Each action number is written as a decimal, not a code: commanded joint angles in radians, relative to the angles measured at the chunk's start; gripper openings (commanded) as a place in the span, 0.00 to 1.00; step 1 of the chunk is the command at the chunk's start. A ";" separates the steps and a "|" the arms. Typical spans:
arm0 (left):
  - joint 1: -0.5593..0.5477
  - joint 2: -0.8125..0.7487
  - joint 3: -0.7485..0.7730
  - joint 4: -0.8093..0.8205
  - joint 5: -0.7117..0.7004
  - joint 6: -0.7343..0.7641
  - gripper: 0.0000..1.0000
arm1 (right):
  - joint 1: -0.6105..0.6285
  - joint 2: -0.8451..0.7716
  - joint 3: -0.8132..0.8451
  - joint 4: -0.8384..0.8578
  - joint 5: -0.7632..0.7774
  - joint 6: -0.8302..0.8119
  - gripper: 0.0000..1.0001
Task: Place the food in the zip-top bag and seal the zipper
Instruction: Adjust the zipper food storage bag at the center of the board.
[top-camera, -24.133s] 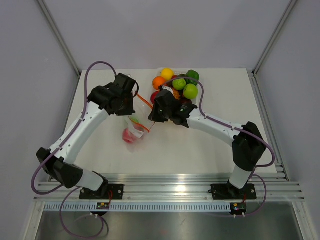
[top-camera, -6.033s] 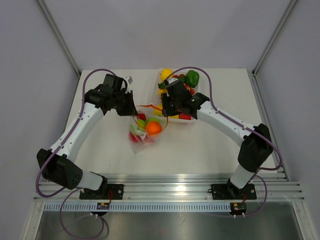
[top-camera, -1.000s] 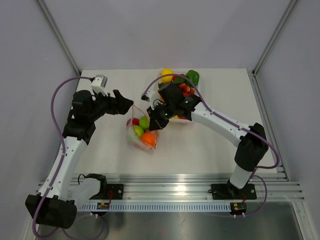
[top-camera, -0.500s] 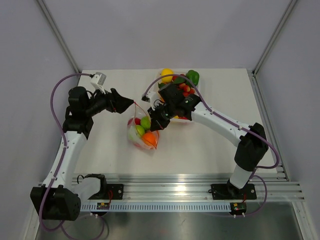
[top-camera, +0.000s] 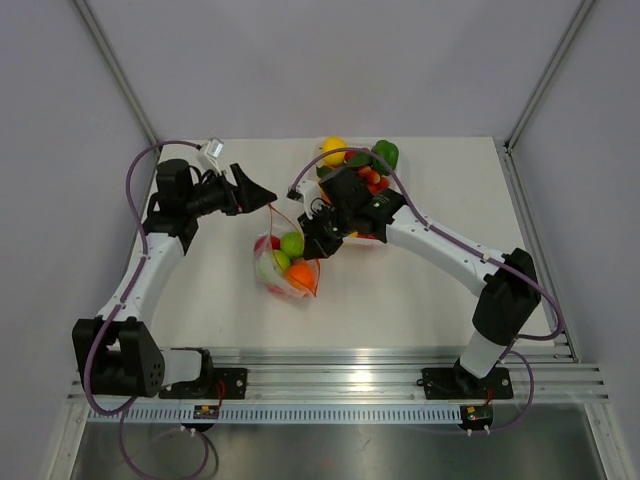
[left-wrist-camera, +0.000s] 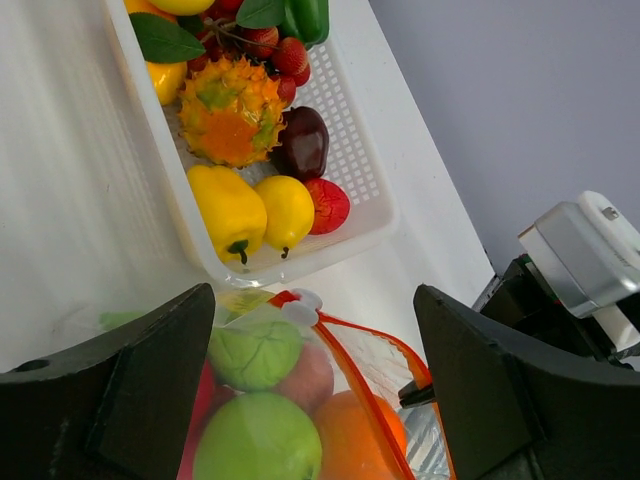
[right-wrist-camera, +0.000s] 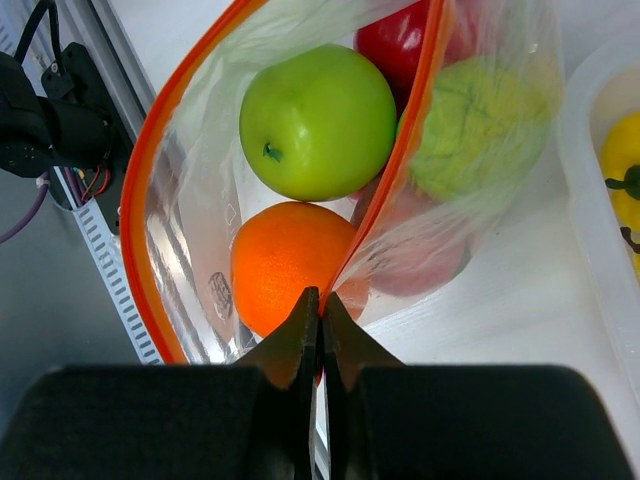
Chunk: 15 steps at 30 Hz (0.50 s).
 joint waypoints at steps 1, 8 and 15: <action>-0.012 0.009 0.021 0.062 0.041 -0.026 0.82 | -0.007 -0.052 0.006 0.030 0.023 0.014 0.07; -0.041 0.069 0.031 0.038 0.092 -0.007 0.71 | -0.007 -0.046 0.020 0.017 0.044 0.004 0.07; -0.052 0.048 0.029 0.002 0.044 -0.007 0.31 | -0.007 -0.040 0.057 -0.026 0.078 -0.011 0.11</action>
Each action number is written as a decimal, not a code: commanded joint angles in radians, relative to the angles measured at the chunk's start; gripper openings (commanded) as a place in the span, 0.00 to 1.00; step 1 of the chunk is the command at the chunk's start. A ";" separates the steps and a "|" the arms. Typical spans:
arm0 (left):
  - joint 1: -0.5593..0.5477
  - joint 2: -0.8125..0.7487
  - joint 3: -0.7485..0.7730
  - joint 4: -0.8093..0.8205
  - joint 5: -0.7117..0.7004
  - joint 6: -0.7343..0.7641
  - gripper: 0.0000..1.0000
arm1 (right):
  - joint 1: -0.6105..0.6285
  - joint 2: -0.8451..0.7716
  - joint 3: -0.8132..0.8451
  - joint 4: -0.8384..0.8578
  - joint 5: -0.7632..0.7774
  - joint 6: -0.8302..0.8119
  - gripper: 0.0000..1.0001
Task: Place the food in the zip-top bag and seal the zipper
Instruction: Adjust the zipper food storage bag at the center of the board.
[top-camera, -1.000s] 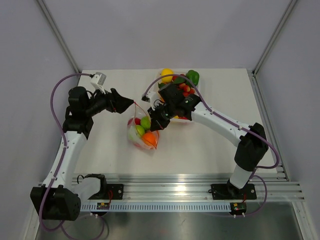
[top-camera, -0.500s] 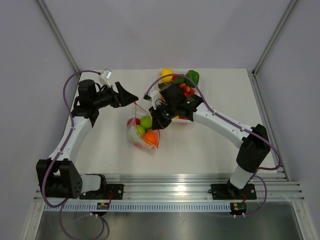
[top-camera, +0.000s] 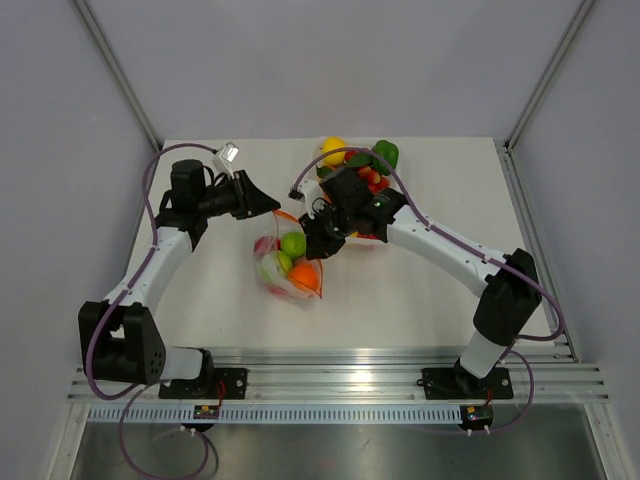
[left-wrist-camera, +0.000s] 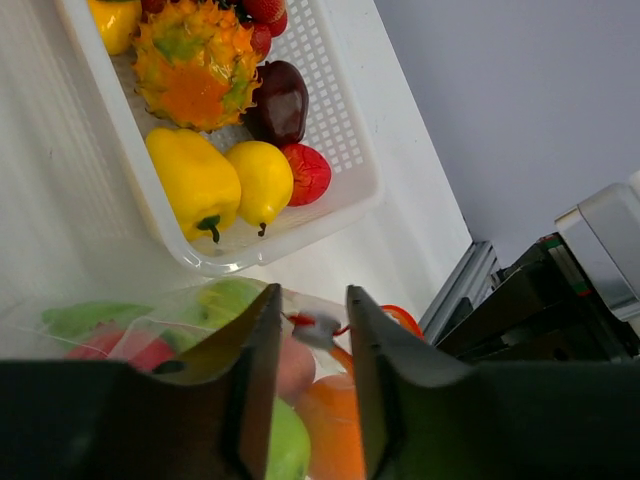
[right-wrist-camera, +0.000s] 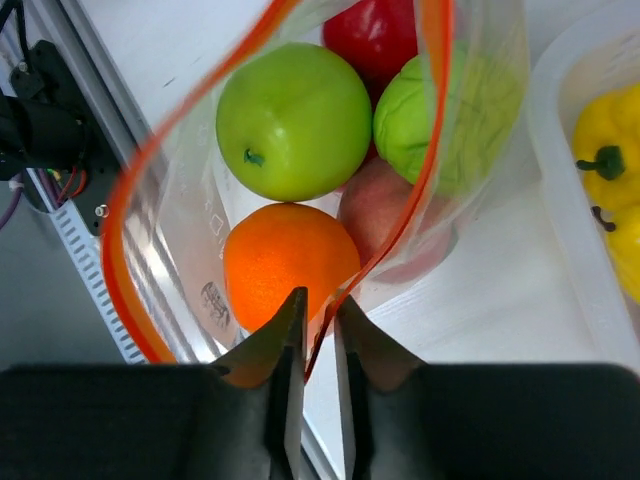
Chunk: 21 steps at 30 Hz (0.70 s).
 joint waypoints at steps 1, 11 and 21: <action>-0.005 -0.034 0.025 0.005 -0.014 0.004 0.26 | -0.005 -0.038 0.061 -0.009 0.055 -0.017 0.27; -0.005 -0.210 -0.027 -0.100 -0.236 -0.099 0.11 | 0.015 -0.093 0.163 -0.035 0.187 -0.002 0.88; -0.005 -0.201 -0.004 -0.161 -0.225 -0.079 0.11 | 0.050 0.031 0.269 0.053 0.203 -0.083 0.92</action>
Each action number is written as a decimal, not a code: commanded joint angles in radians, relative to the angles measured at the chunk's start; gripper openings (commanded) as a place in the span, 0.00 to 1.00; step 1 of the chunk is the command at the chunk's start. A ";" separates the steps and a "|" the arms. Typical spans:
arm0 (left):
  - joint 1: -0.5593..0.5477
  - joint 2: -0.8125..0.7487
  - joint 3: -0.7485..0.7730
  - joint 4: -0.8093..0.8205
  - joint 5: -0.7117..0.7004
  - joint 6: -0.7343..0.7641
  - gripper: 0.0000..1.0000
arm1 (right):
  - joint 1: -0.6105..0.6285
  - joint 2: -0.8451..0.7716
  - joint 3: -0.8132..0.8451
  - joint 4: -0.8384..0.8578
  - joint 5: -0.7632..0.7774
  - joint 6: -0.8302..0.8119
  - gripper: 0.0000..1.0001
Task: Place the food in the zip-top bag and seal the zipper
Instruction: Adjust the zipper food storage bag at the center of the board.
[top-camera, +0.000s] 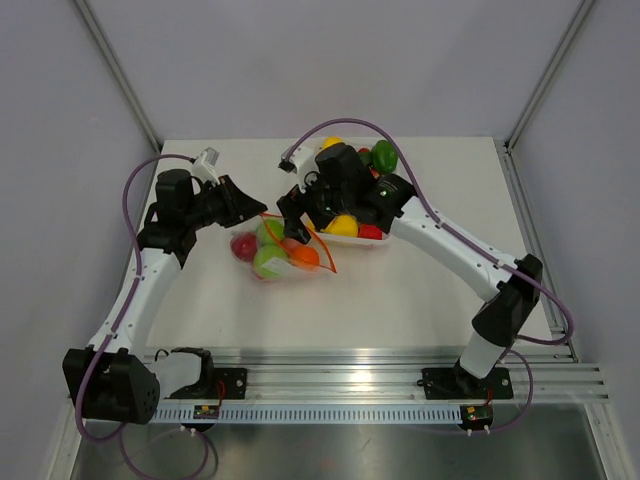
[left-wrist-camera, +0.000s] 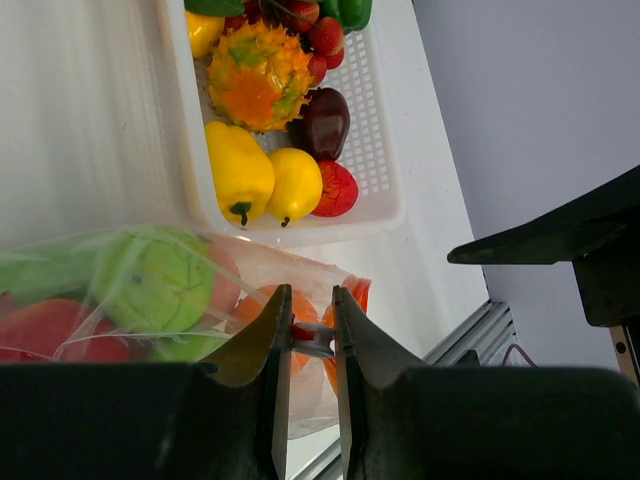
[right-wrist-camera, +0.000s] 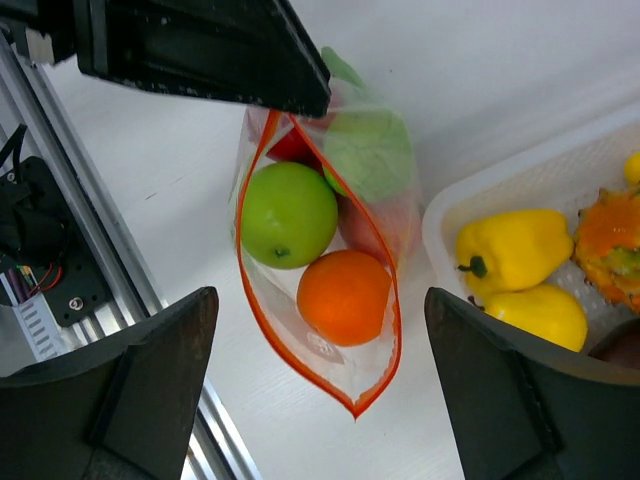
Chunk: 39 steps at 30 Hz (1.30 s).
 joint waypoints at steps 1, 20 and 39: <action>-0.001 0.000 0.021 0.008 -0.006 -0.002 0.11 | 0.014 0.066 0.089 0.043 0.011 -0.053 0.92; -0.003 0.008 0.056 -0.045 -0.035 0.015 0.14 | 0.057 0.224 0.194 0.081 -0.043 -0.018 0.77; -0.001 0.005 0.061 -0.077 -0.058 0.032 0.14 | 0.057 0.126 0.177 0.081 0.003 0.105 0.83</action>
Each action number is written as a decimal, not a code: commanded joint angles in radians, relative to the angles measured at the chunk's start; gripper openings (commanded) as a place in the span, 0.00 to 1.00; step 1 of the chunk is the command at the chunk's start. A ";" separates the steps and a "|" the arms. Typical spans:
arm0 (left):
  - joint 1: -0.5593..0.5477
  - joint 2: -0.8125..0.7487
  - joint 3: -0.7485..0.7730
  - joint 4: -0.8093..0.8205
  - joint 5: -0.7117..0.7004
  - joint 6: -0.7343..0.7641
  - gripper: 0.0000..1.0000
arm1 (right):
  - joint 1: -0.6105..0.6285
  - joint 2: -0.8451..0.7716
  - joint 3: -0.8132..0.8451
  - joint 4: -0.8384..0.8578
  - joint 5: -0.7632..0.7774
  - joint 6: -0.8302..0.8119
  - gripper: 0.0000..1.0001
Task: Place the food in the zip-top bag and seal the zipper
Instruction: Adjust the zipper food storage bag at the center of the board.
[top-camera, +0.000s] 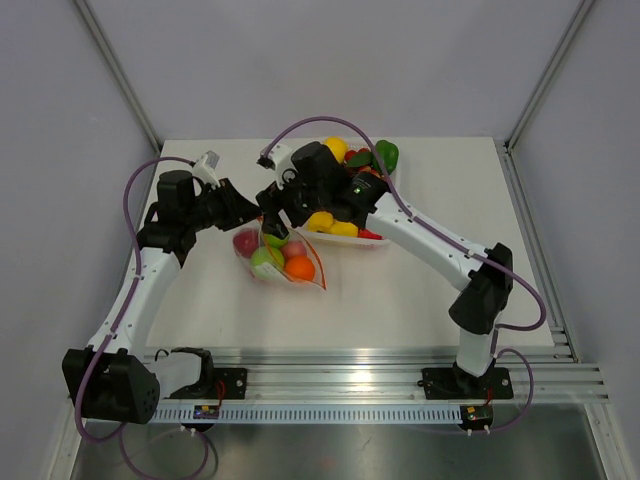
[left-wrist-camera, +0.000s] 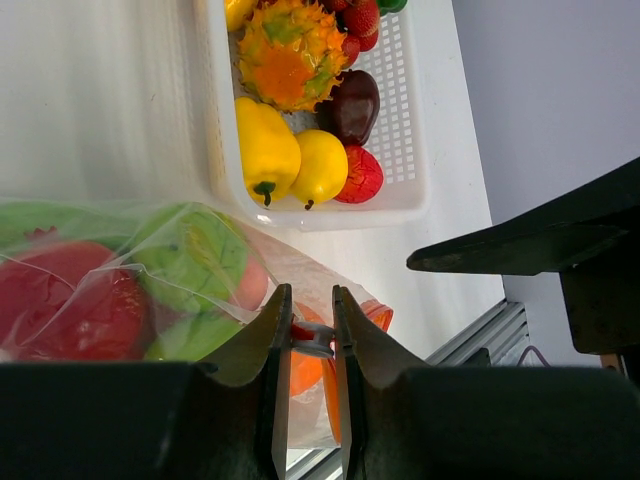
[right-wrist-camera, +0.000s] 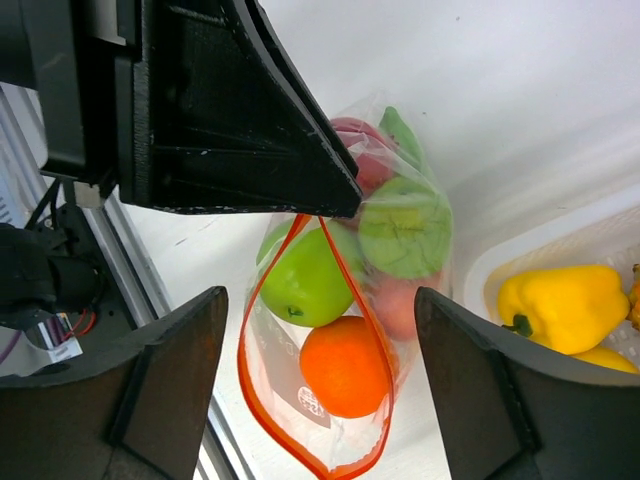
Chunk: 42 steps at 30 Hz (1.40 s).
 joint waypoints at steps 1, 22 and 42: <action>-0.001 0.001 0.051 0.009 -0.010 0.009 0.14 | 0.013 -0.036 0.031 0.021 0.005 0.039 0.84; 0.000 -0.040 0.057 0.003 -0.003 0.058 0.55 | 0.079 0.013 -0.031 0.096 0.261 0.044 0.07; 0.103 -0.065 -0.061 0.524 0.663 0.308 0.75 | -0.157 -0.205 -0.241 0.107 -0.431 -0.081 0.00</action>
